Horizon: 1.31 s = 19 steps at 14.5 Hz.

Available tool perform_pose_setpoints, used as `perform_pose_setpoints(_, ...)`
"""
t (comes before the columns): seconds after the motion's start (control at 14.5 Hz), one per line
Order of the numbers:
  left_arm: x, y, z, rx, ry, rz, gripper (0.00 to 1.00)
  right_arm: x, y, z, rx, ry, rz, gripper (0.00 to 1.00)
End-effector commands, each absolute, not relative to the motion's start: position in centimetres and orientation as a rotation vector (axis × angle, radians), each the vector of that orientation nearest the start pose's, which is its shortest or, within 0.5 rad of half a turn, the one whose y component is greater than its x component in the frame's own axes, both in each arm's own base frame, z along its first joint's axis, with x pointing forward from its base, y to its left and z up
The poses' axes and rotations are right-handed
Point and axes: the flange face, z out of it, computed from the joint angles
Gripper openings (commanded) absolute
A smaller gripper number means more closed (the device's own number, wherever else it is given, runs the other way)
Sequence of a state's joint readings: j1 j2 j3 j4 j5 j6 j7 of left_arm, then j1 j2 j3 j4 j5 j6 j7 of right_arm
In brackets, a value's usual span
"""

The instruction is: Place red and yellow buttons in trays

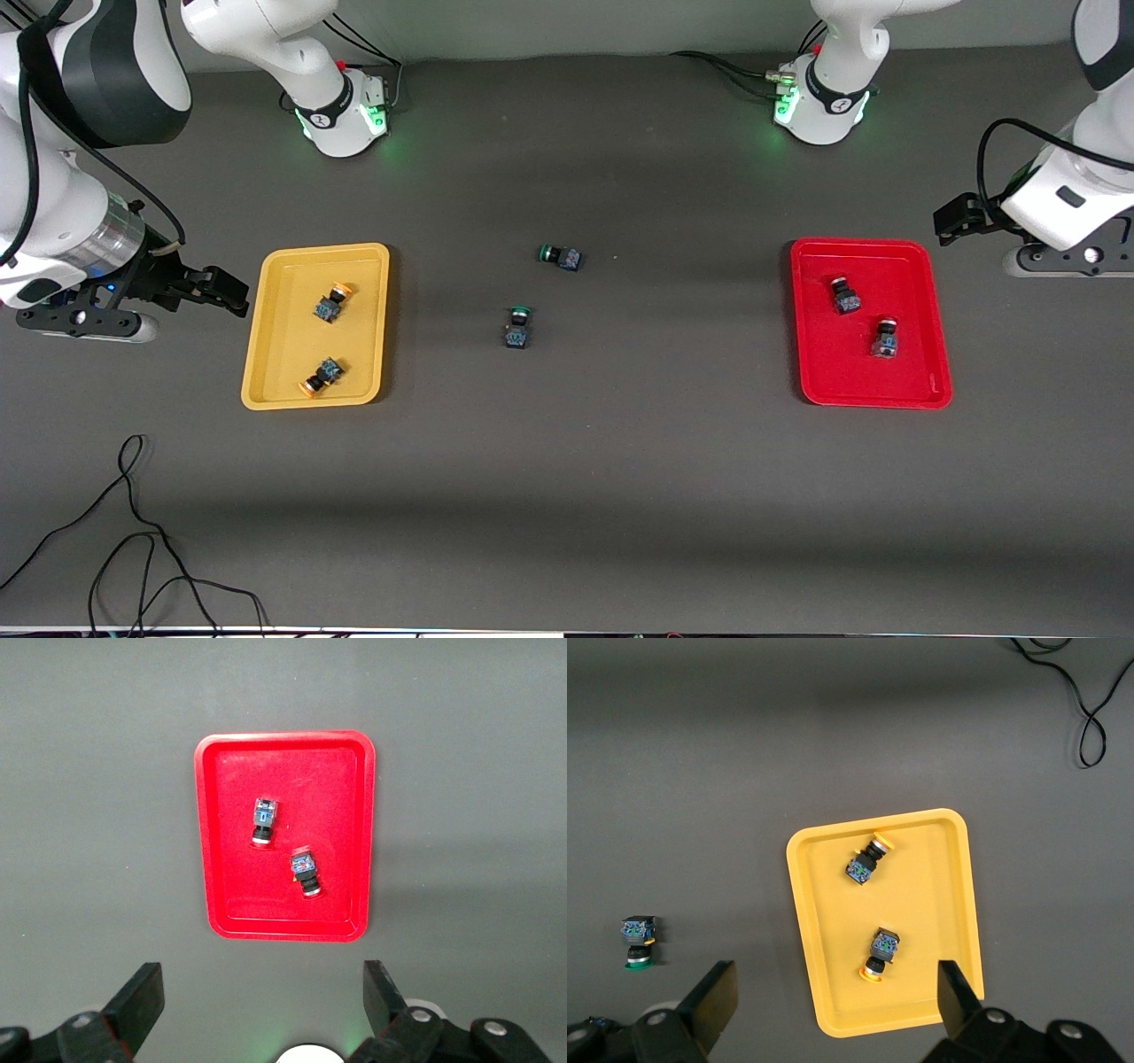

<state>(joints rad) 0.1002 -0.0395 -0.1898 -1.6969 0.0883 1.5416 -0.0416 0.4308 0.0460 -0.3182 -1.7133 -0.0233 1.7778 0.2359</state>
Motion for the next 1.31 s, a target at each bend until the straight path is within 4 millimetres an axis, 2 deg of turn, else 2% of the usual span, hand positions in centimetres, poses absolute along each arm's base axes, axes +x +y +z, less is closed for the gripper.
perform_pose_setpoints(0.0, 53.5, -4.3, 59.0, -3.048, 0.078, 0.126, 1.00, 57.2, 6.6, 55.6, -3.178, 0.145, -0.058, 1.00)
perform_pose_setpoints(0.07, 52.9, -5.2, 59.0, -3.045, 0.106, 0.096, 1.00, 57.2, 6.6, 55.6, -3.178, 0.140, -0.062, 1.00)
perform_pose_setpoints(0.42, 52.9, -3.9, 57.6, -3.060, 0.089, -0.019, 1.00, 57.3, 6.6, 55.8, -3.175, 0.118, -0.078, 1.00)
perform_pose_setpoints(0.48, 52.8, -3.6, 57.5, -3.059, 0.081, -0.017, 1.00, 57.3, 6.4, 55.9, -3.175, 0.123, -0.078, 1.00)
perform_pose_setpoints(0.55, 52.8, -2.5, 57.5, -3.055, 0.048, -0.012, 1.00, 57.3, 6.4, 56.1, -3.173, 0.123, -0.085, 1.00)
perform_pose_setpoints(1.25, 53.2, -2.9, 57.2, -3.039, 0.059, 0.020, 1.00, 57.4, 6.1, 58.2, -3.162, 0.110, -0.135, 1.00)
